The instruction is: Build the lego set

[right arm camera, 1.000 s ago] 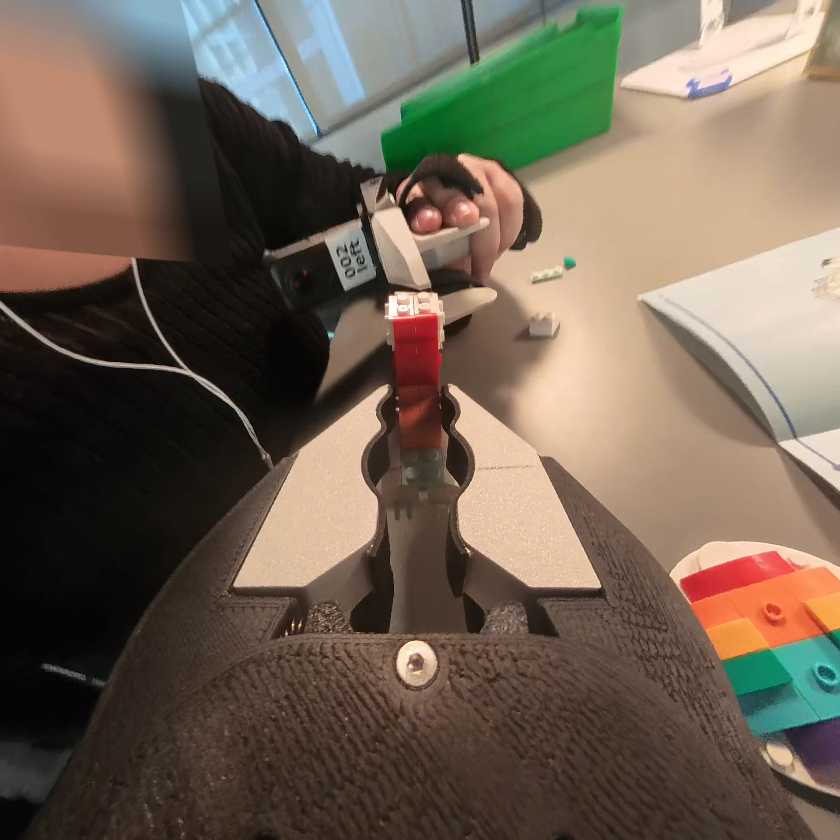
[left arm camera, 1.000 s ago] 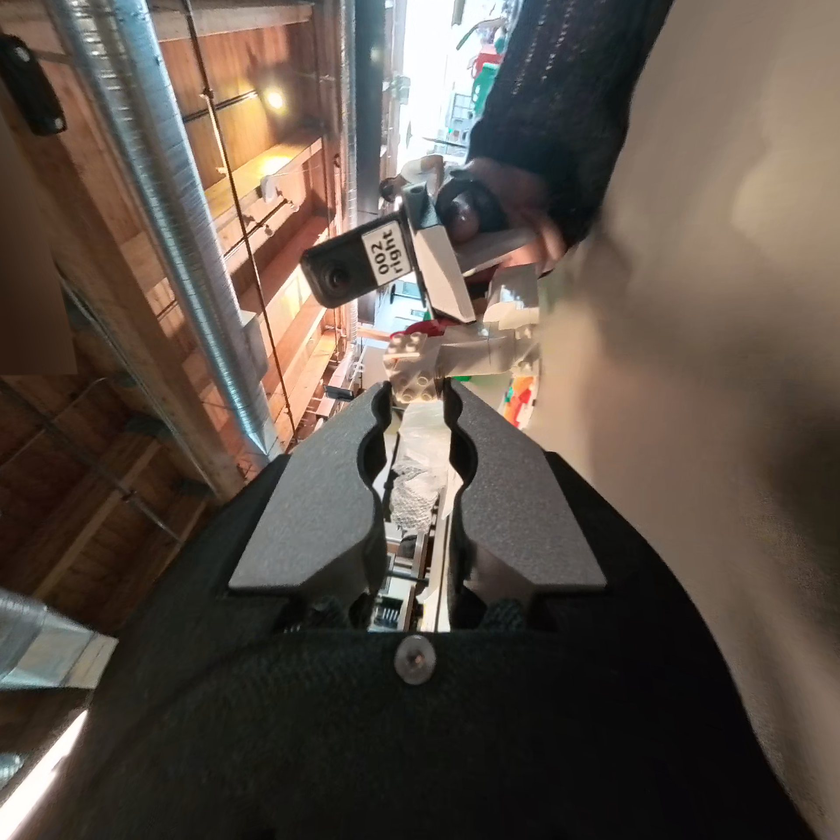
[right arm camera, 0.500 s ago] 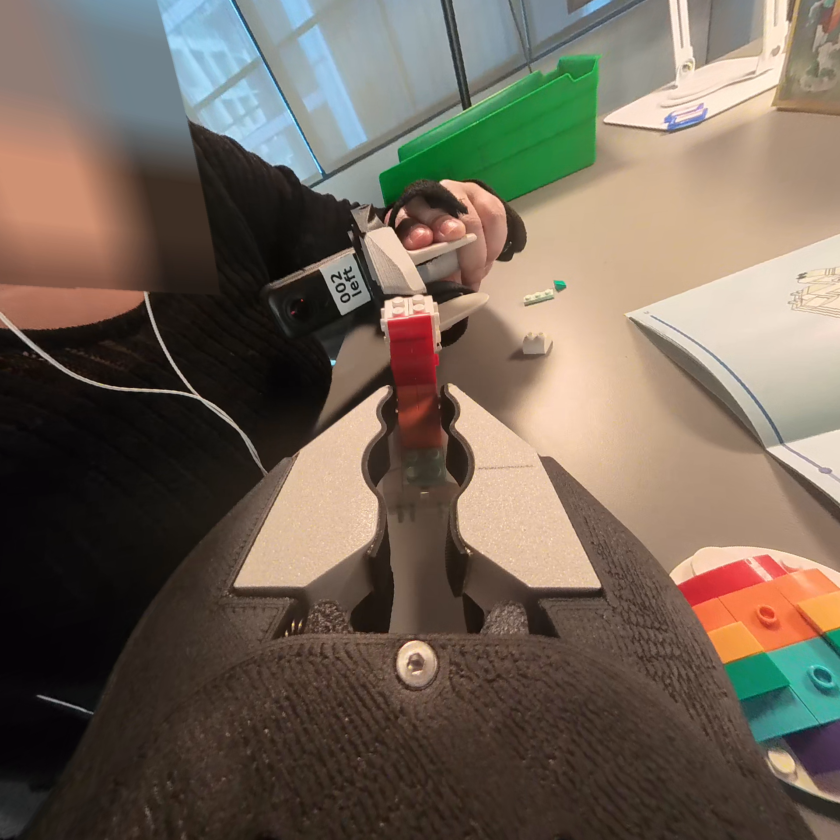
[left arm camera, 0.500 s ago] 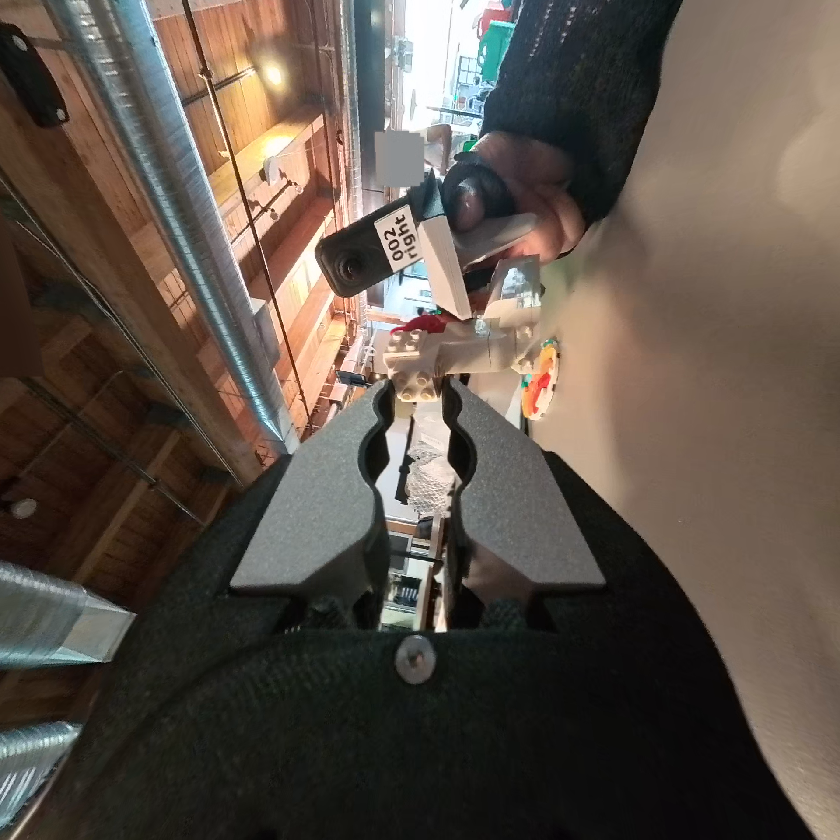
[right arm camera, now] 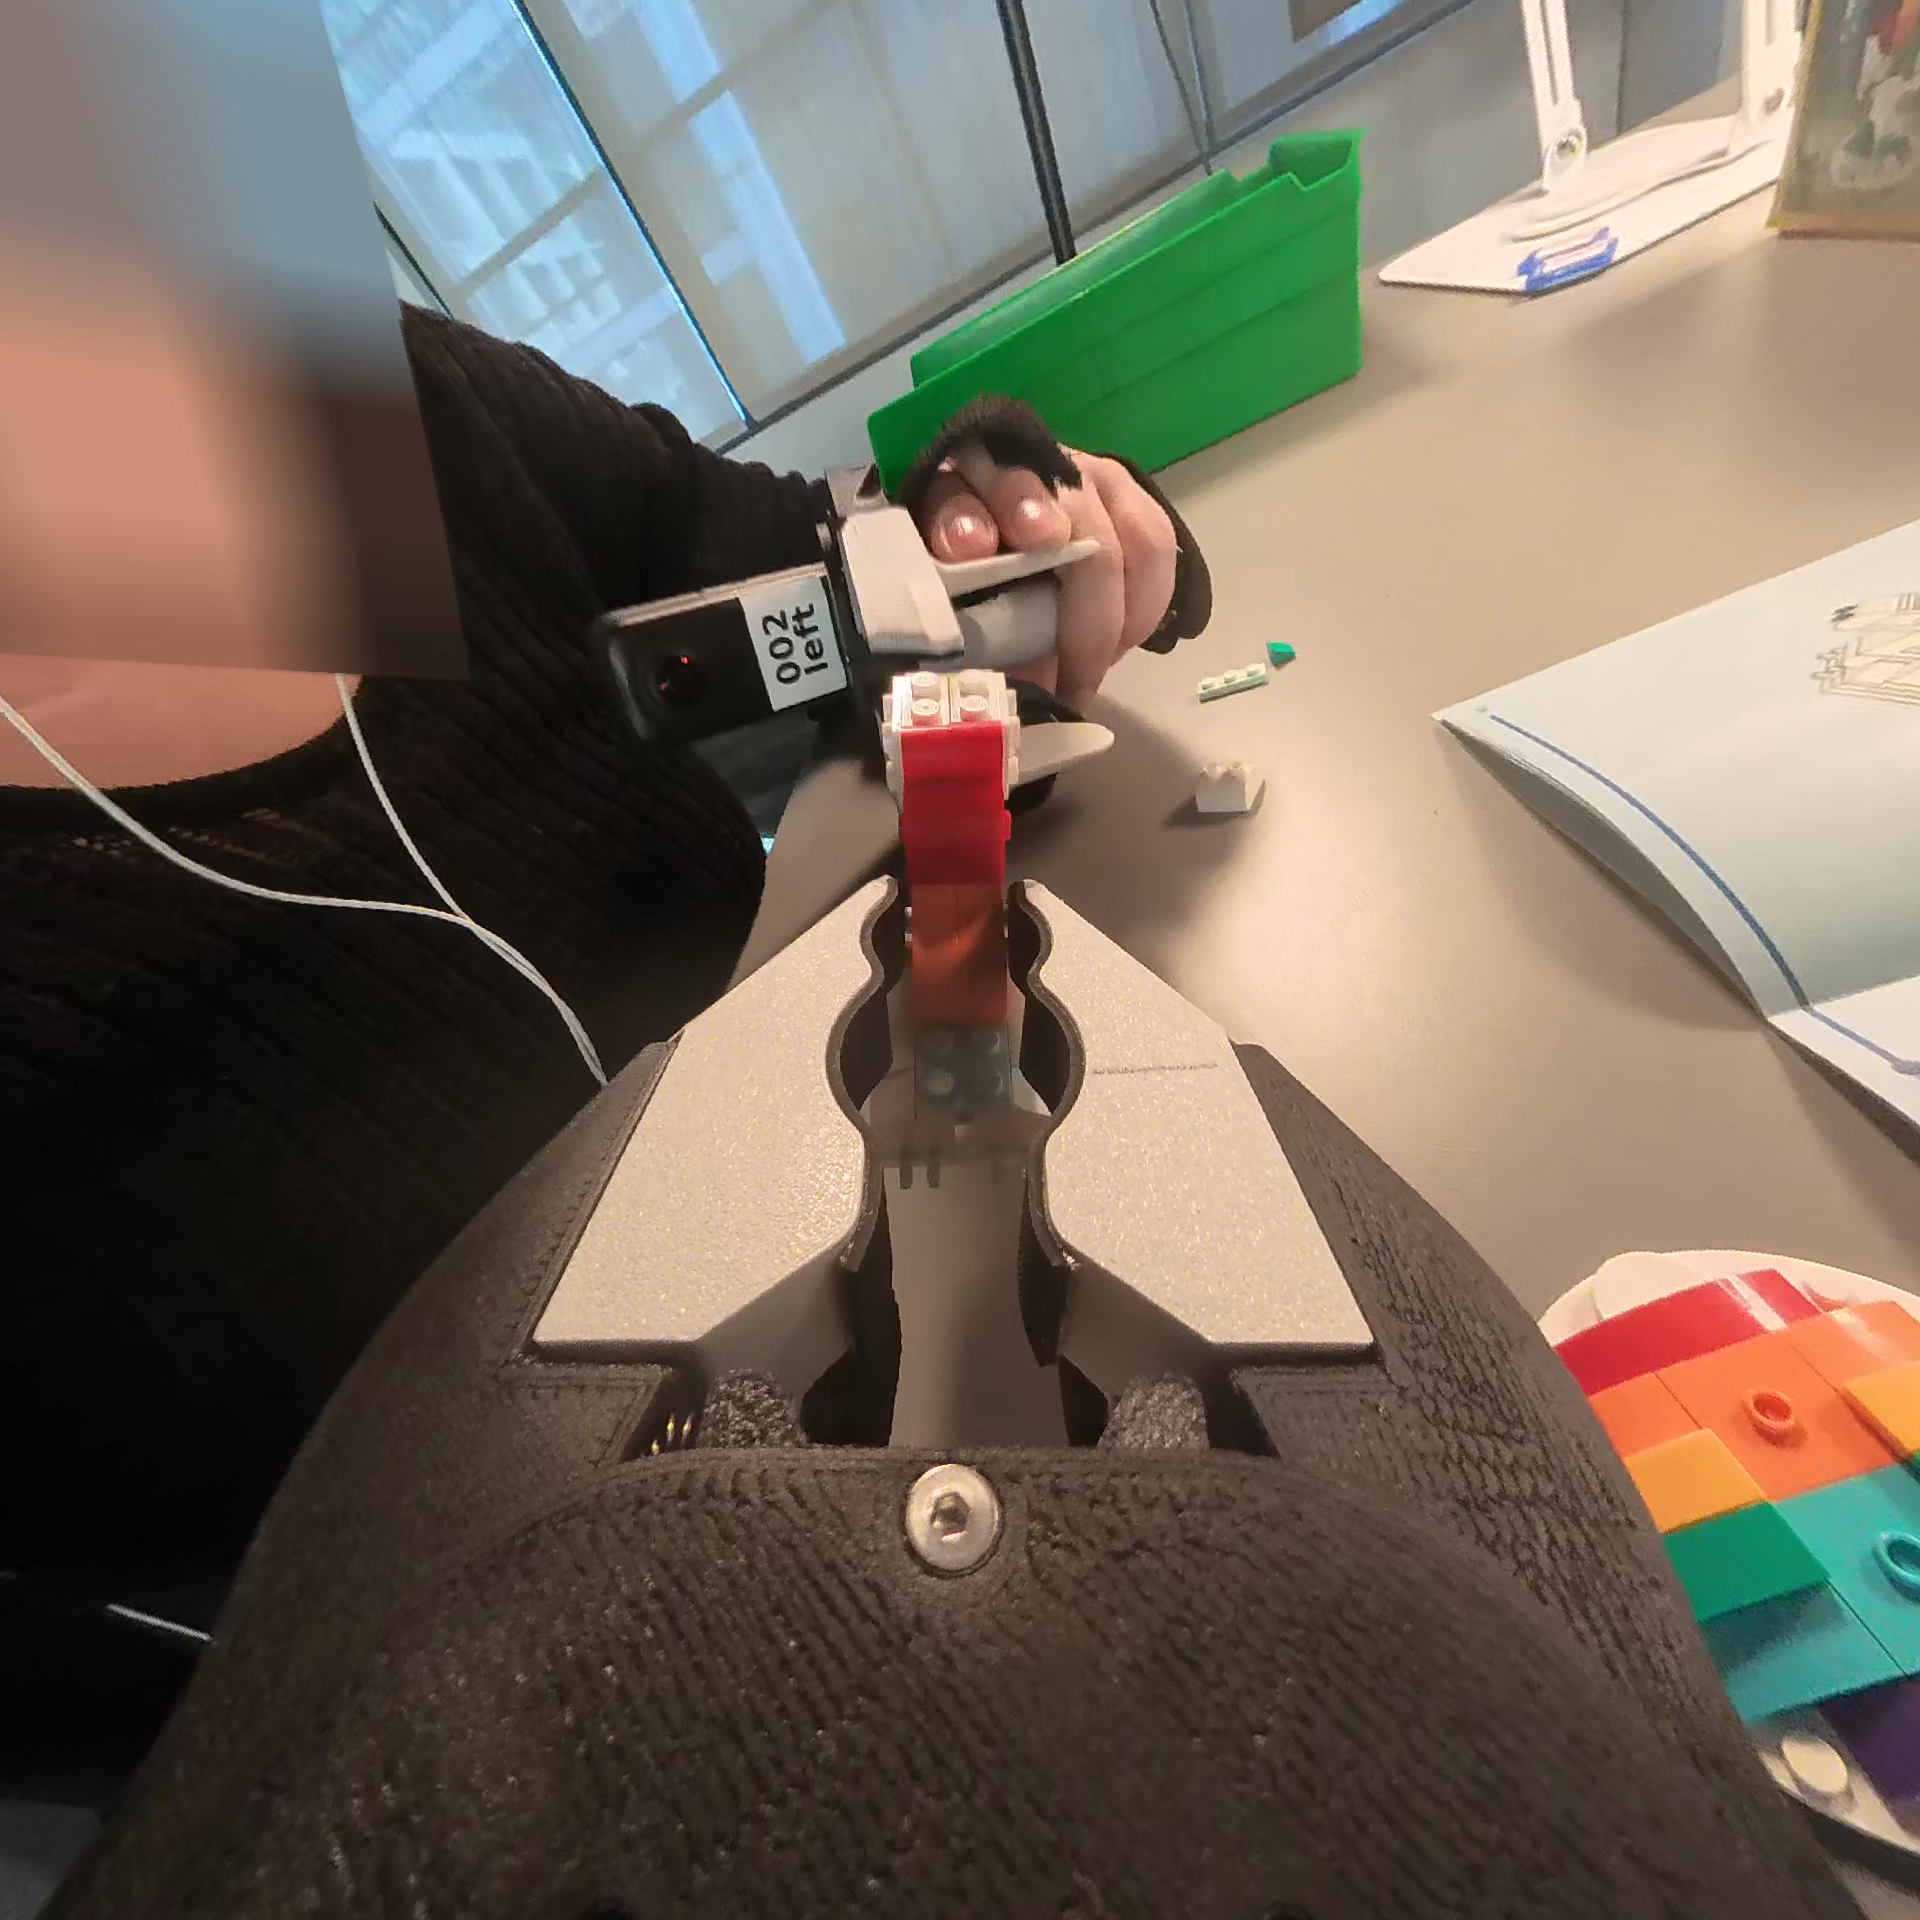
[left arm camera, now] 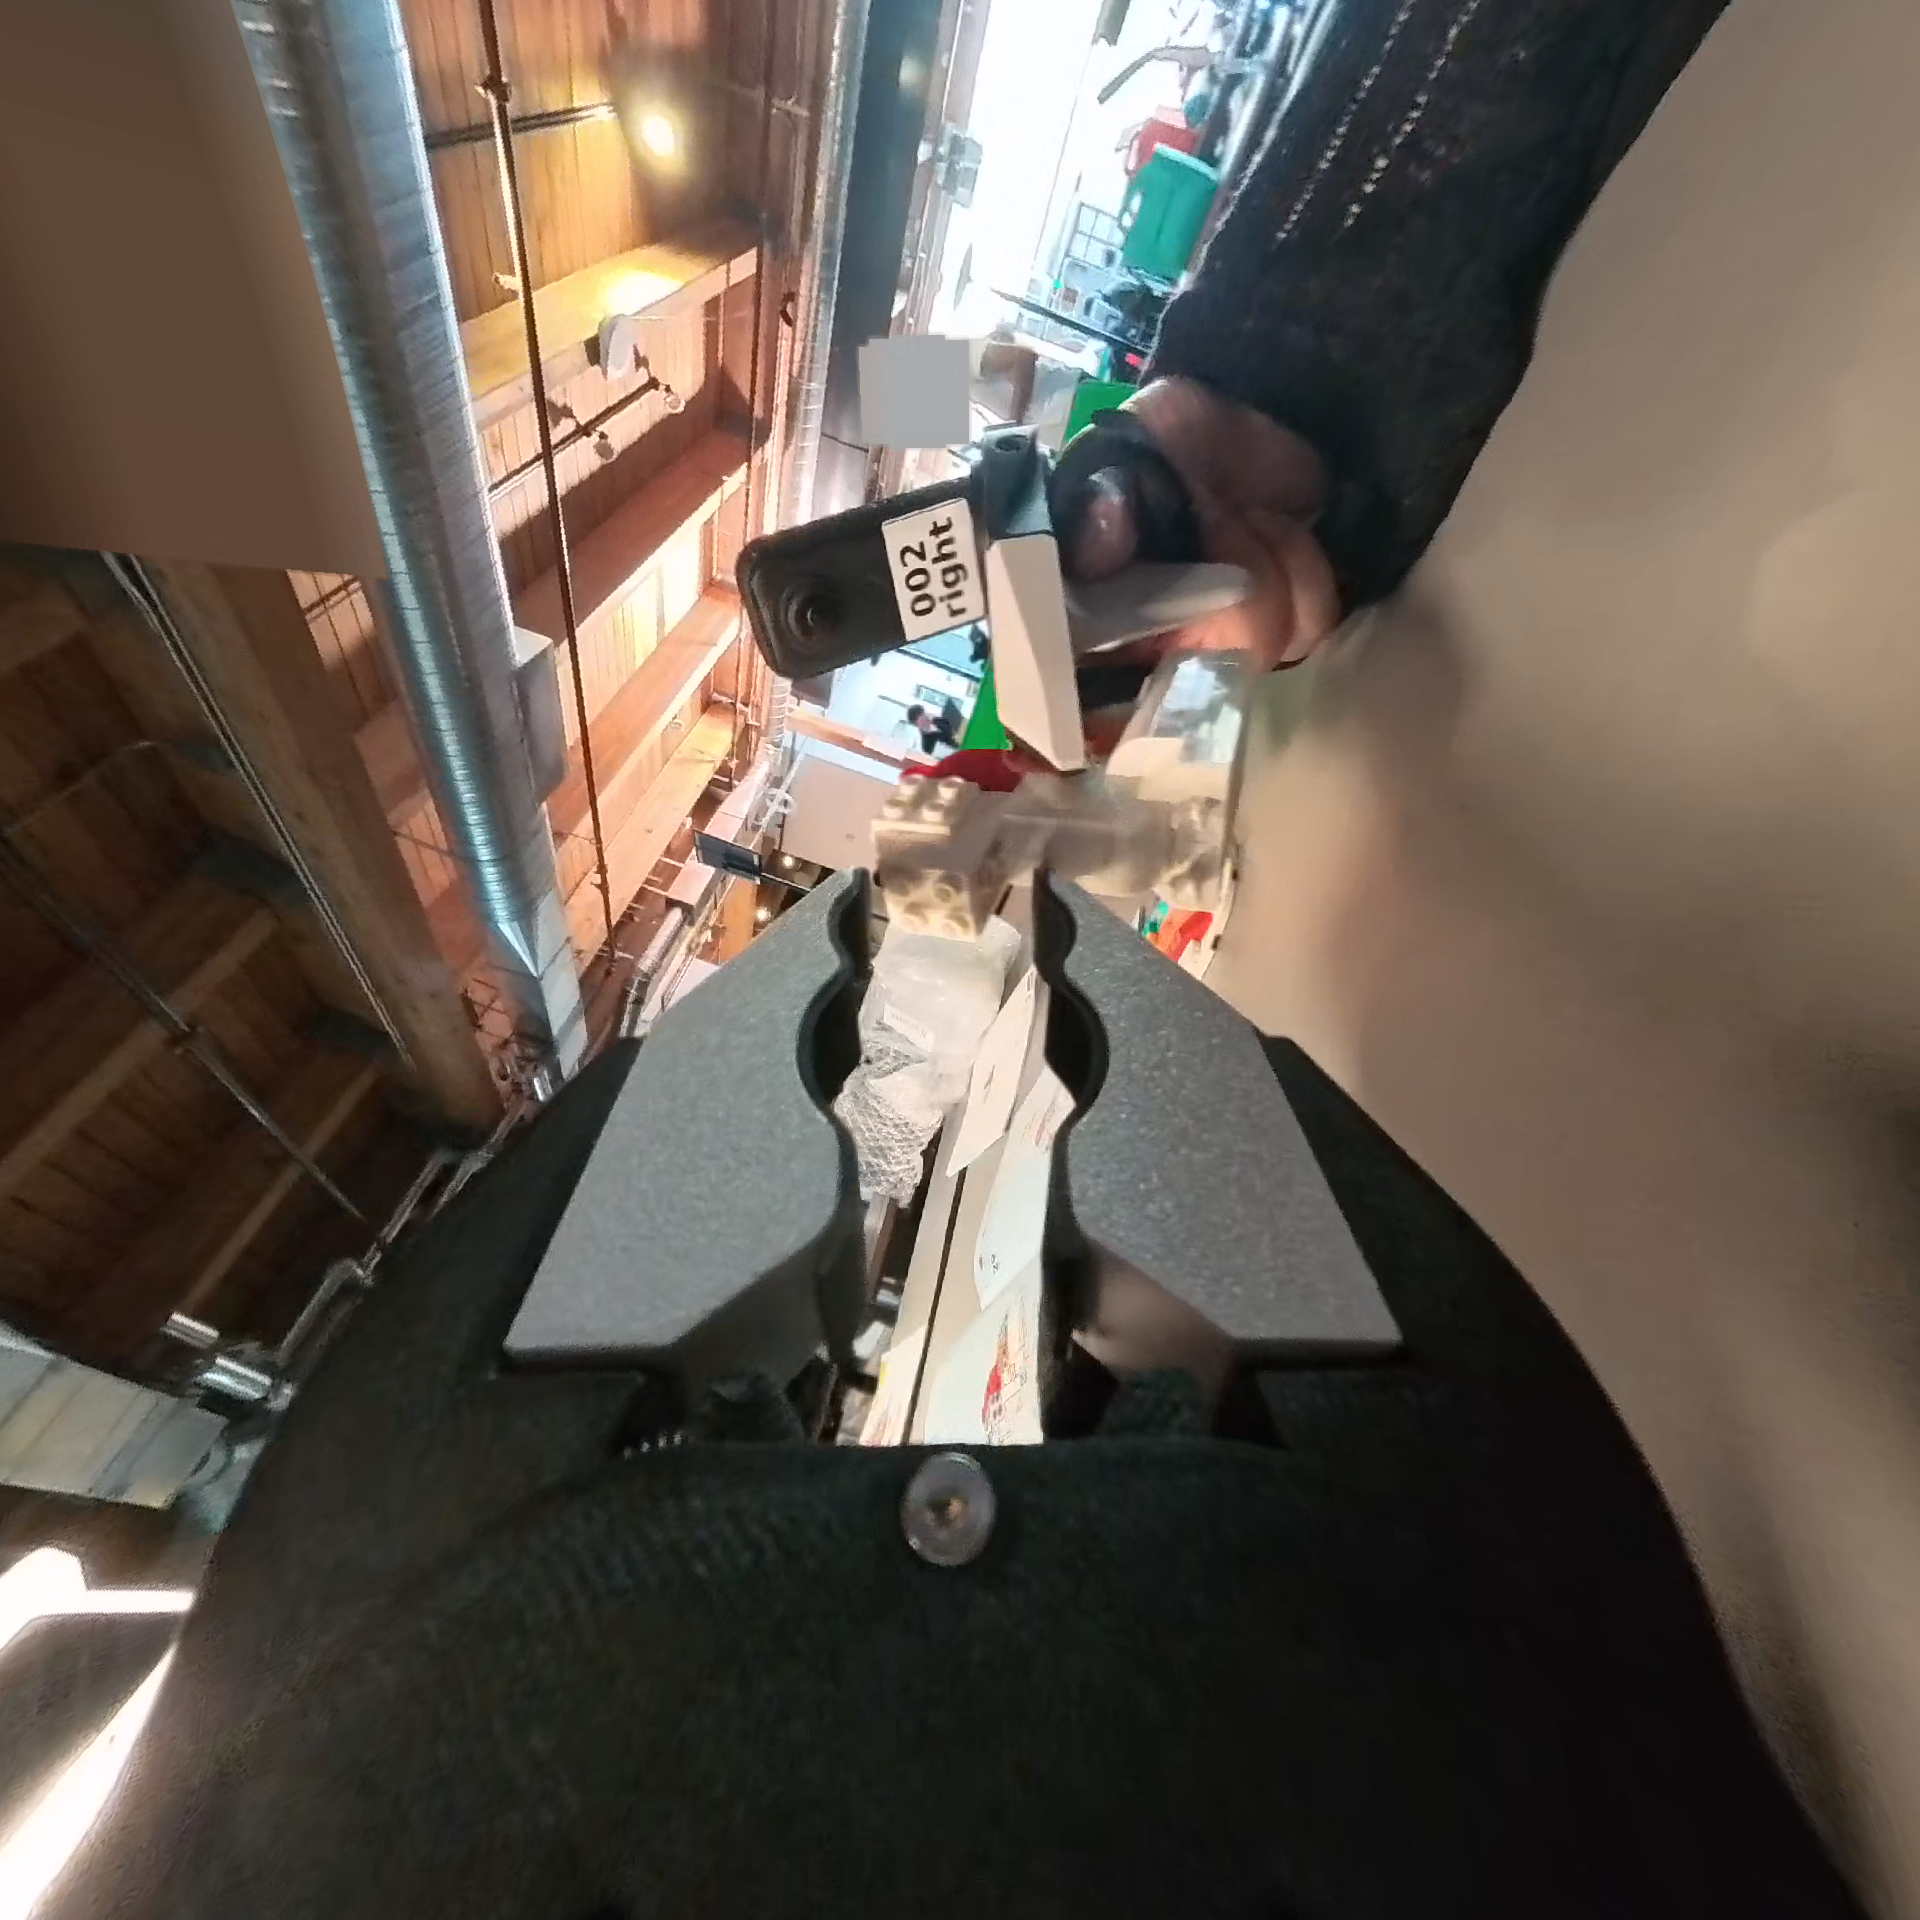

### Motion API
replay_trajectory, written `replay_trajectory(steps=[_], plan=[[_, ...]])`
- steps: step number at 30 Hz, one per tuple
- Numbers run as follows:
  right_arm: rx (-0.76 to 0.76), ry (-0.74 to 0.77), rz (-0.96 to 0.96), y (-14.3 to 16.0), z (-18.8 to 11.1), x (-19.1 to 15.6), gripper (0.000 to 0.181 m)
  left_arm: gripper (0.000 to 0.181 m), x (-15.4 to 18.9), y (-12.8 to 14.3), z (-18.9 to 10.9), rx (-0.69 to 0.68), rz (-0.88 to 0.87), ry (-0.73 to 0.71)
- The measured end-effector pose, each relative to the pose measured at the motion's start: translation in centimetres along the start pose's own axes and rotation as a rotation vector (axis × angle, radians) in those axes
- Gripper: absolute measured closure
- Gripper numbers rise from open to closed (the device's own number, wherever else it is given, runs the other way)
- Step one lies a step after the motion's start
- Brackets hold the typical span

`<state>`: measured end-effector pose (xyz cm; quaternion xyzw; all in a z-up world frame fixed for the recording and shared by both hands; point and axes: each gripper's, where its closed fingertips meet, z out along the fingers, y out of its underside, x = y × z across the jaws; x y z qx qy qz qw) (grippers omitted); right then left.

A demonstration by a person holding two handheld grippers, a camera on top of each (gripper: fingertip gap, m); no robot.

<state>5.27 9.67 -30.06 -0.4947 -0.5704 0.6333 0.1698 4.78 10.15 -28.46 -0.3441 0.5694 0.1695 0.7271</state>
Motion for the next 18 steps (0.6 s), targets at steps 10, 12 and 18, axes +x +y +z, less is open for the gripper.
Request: replay_trajectory(steps=[10,12,18], plan=[[-0.017,-0.003,-0.006,0.17,0.09,0.07,0.163,0.161,-0.24,-0.35,0.02,0.013,0.07,0.005],[-0.015,0.004,-0.01,0.12,0.05,0.16,0.163,0.161,-0.32,-0.32,0.07,0.001,0.072,0.013],[-0.024,0.035,-0.02,0.23,-0.03,0.62,0.163,0.162,-0.21,0.16,0.32,-0.041,0.018,0.032]])
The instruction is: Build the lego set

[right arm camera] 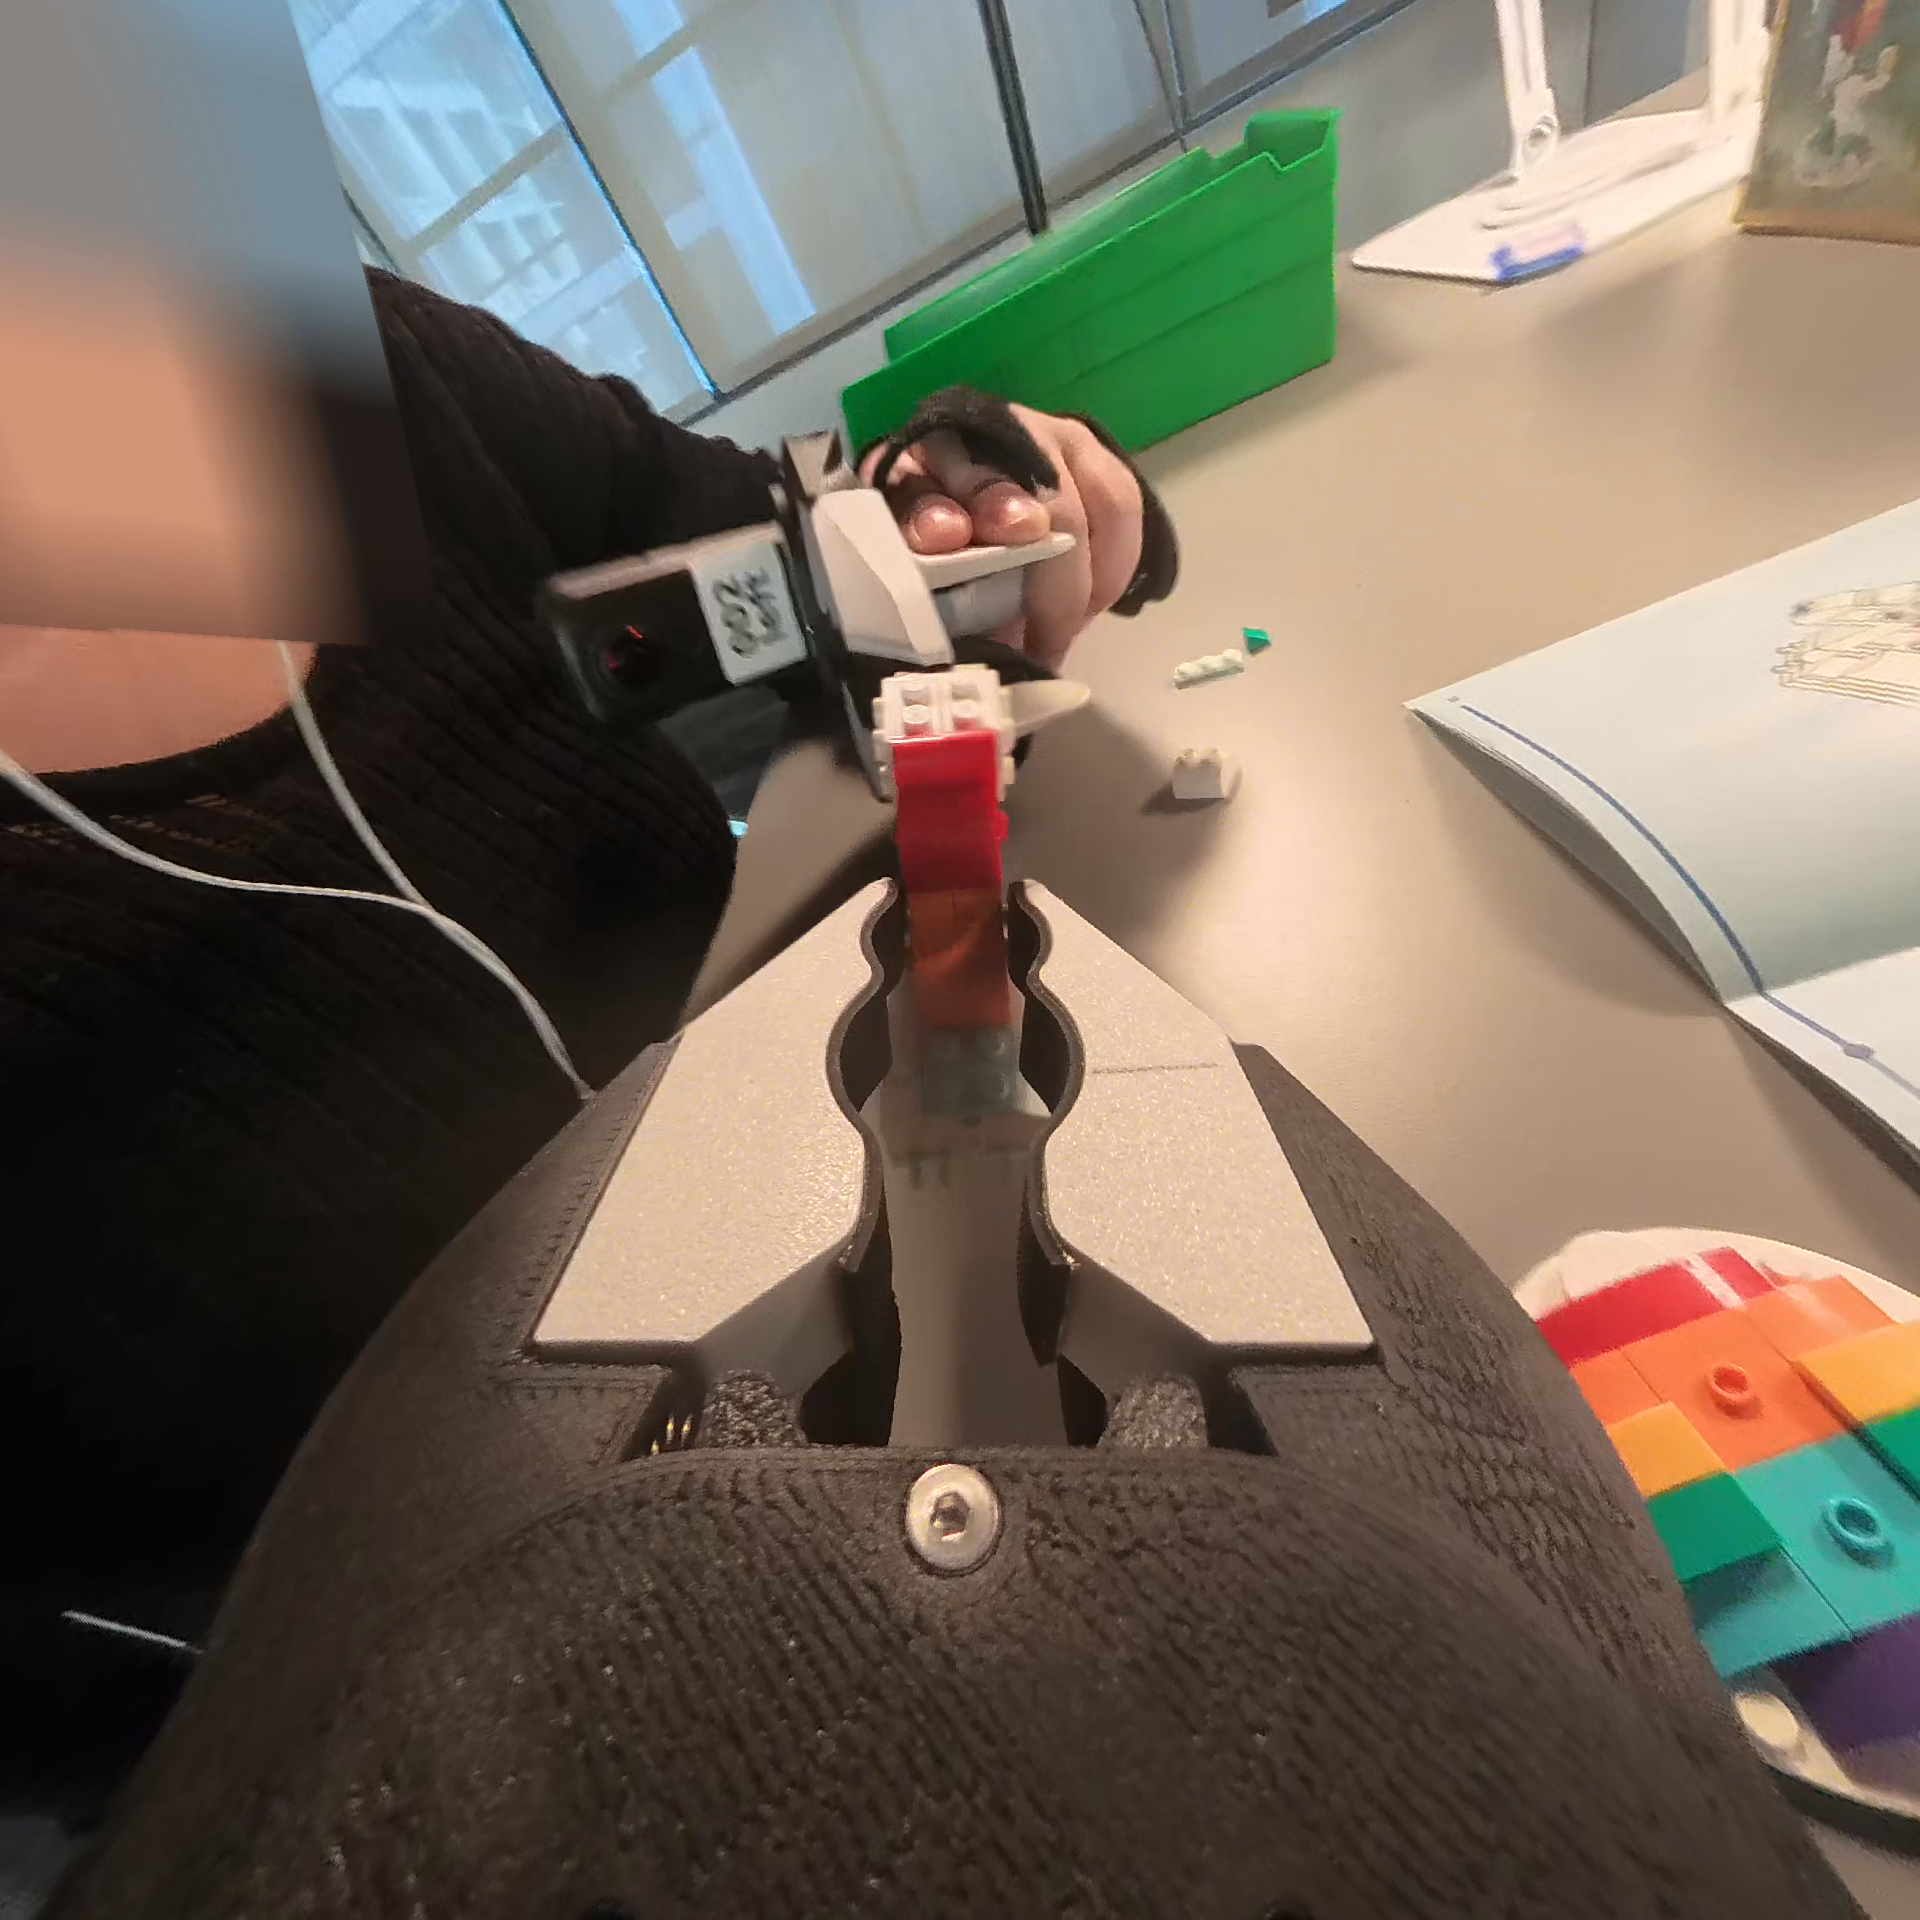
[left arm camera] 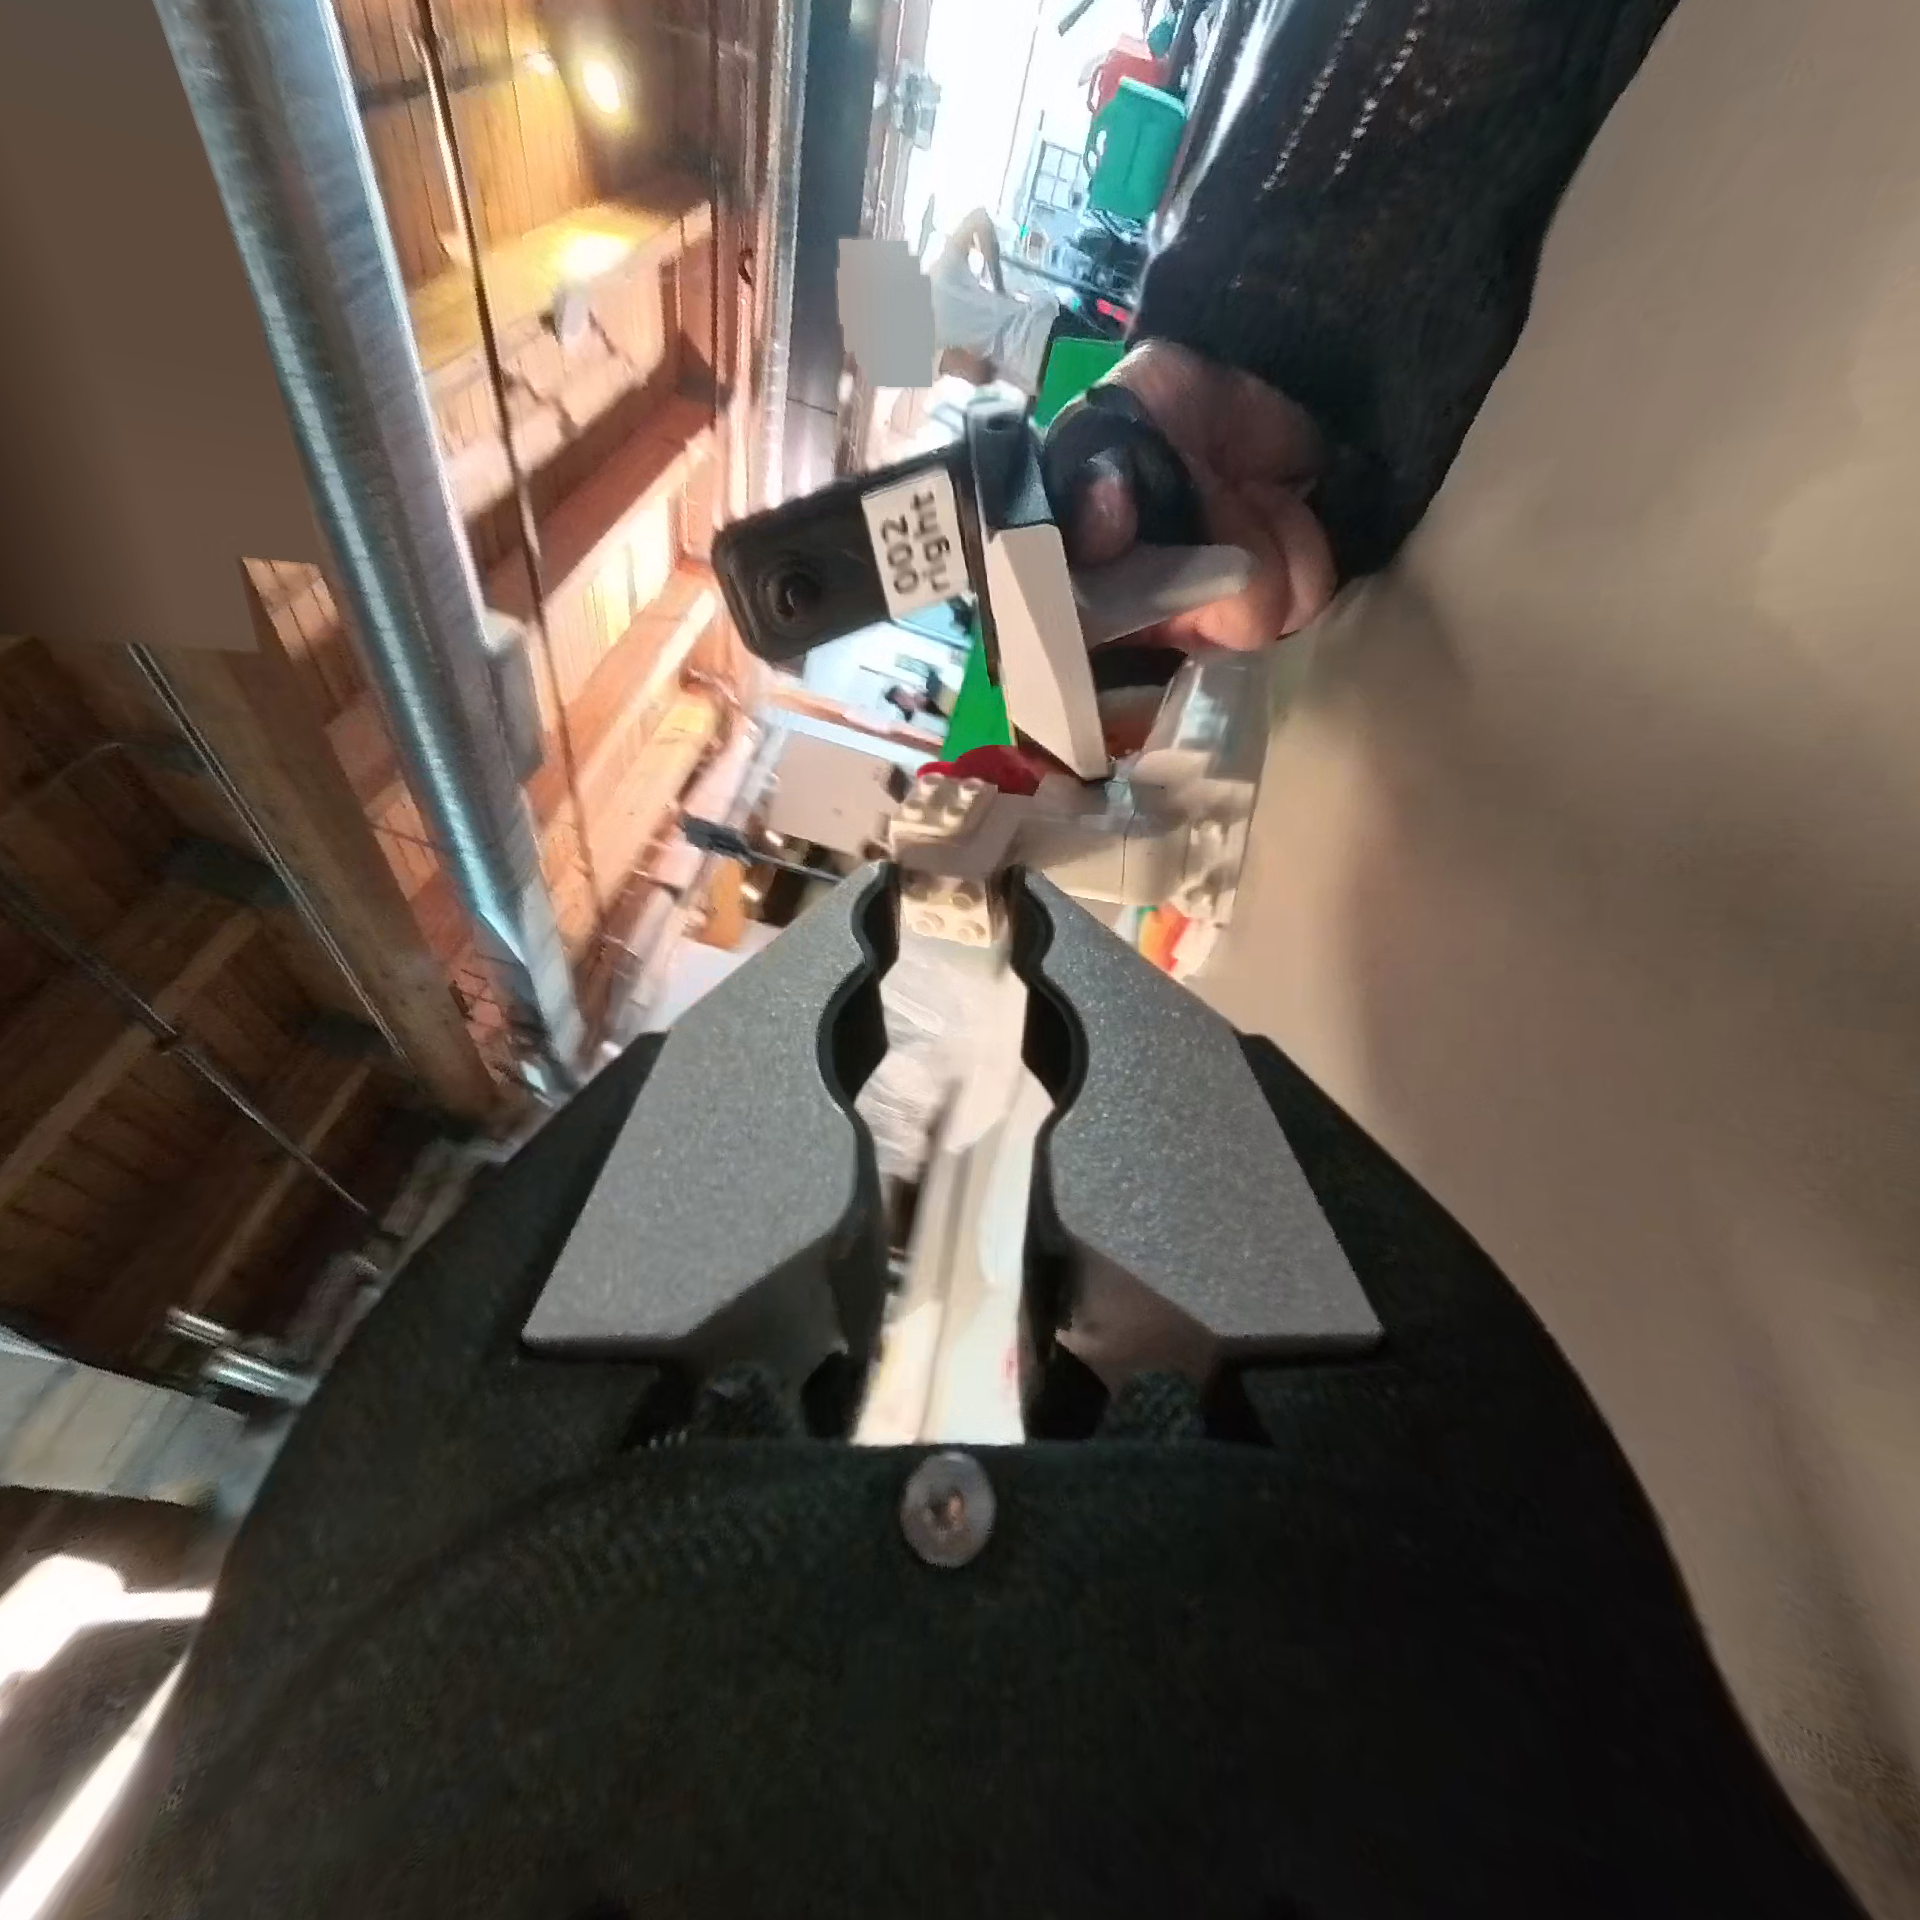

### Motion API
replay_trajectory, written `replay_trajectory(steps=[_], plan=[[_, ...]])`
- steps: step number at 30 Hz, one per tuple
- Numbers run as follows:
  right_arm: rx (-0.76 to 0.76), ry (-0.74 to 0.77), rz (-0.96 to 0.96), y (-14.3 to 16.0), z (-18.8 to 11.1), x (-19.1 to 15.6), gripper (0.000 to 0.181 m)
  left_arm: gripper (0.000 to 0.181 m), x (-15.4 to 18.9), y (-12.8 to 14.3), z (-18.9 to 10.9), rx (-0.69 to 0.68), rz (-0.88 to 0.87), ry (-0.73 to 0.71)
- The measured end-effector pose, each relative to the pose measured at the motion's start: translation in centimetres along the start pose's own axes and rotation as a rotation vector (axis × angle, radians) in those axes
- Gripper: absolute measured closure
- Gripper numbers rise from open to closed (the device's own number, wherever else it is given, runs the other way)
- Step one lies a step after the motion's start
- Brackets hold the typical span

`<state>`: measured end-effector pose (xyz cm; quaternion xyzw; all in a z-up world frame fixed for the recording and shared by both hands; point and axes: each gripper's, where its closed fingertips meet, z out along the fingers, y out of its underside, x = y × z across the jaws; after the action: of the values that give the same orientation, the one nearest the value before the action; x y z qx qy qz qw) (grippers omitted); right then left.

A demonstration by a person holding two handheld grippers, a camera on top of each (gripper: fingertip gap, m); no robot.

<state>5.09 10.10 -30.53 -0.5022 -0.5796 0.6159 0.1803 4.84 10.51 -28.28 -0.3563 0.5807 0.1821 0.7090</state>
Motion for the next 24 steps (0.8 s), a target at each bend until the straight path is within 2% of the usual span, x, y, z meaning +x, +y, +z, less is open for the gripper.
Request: replay_trajectory(steps=[3,5,8,11,14,17,19,24], plan=[[0.002,0.042,-0.005,-0.1,-0.1,0.6,0.163,0.16,0.4,1.0,0.3,-0.068,-0.198,0.066],[0.026,0.056,-0.043,-0.5,-0.1,0.6,0.163,0.136,1.3,1.1,-0.3,-0.11,-0.37,0.202],[0.018,0.121,-0.095,-0.6,-0.2,1.3,0.163,0.133,1.9,1.9,-2.2,-0.151,-0.617,0.334],[-0.029,0.193,-0.184,-0.2,0.0,1.8,0.163,0.129,2.7,4.4,-4.6,-0.264,-0.758,0.39],[-0.078,0.227,-0.242,0.3,0.4,1.9,0.163,0.137,3.2,7.2,-6.2,-0.422,-0.823,0.386],[-0.104,0.225,-0.244,0.7,0.5,1.9,0.163,0.132,4.6,8.7,-7.1,-0.536,-0.857,0.49],[-0.114,0.225,-0.245,0.9,0.5,1.8,0.163,0.132,5.3,8.7,-7.2,-0.529,-0.882,0.547],[-0.131,0.223,-0.246,1.1,0.6,1.8,0.163,0.144,5.7,9.3,-6.9,-0.498,-0.814,0.625]])
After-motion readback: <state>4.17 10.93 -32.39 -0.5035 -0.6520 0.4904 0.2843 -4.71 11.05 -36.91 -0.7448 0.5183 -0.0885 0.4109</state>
